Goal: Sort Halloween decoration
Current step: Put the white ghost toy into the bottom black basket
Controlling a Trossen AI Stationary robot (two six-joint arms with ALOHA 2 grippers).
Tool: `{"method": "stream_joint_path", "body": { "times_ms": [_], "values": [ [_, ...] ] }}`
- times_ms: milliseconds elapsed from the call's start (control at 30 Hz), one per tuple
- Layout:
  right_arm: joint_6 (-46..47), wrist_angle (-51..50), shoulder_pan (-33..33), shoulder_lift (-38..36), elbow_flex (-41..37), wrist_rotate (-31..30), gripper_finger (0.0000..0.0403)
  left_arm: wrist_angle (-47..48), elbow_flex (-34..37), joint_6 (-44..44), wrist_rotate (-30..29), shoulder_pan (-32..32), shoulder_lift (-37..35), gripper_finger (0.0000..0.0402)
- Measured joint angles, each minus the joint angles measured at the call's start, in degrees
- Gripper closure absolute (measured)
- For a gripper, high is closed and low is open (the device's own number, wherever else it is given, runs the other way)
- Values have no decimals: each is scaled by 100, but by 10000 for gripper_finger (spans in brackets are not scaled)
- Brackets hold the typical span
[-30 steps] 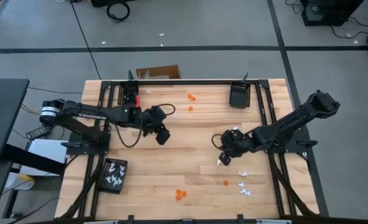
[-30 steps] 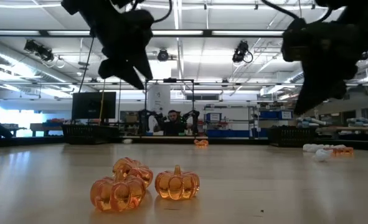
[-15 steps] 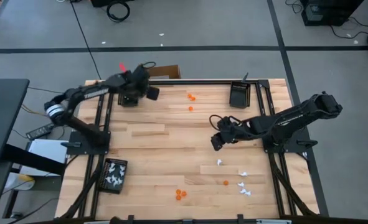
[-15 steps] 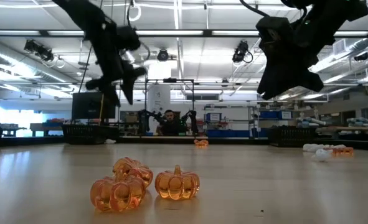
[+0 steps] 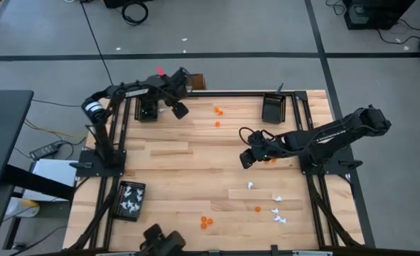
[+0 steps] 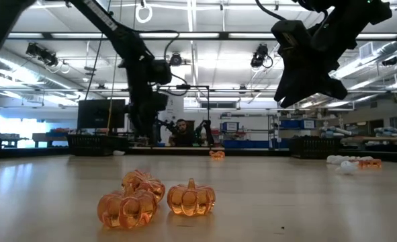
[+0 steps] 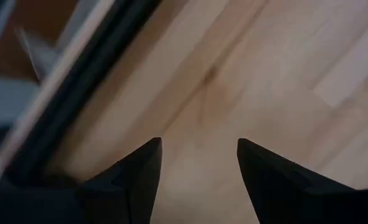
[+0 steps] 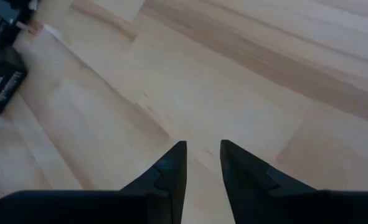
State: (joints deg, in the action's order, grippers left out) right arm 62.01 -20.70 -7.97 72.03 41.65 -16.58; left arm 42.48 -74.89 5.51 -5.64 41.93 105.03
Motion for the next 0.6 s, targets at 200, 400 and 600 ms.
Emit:
{"method": "stream_joint_path", "body": {
  "times_ms": [200,400,600],
  "values": [
    [120,48,106,0,0,16,298,802,-431,813,-495,169,835,183],
    [193,50,93,0,0,-13,298,1432,-464,875,-1109,389,1062,183],
    [142,47,174,0,0,27,299,1544,-429,1106,-1263,490,1058,184]
  ]
}}
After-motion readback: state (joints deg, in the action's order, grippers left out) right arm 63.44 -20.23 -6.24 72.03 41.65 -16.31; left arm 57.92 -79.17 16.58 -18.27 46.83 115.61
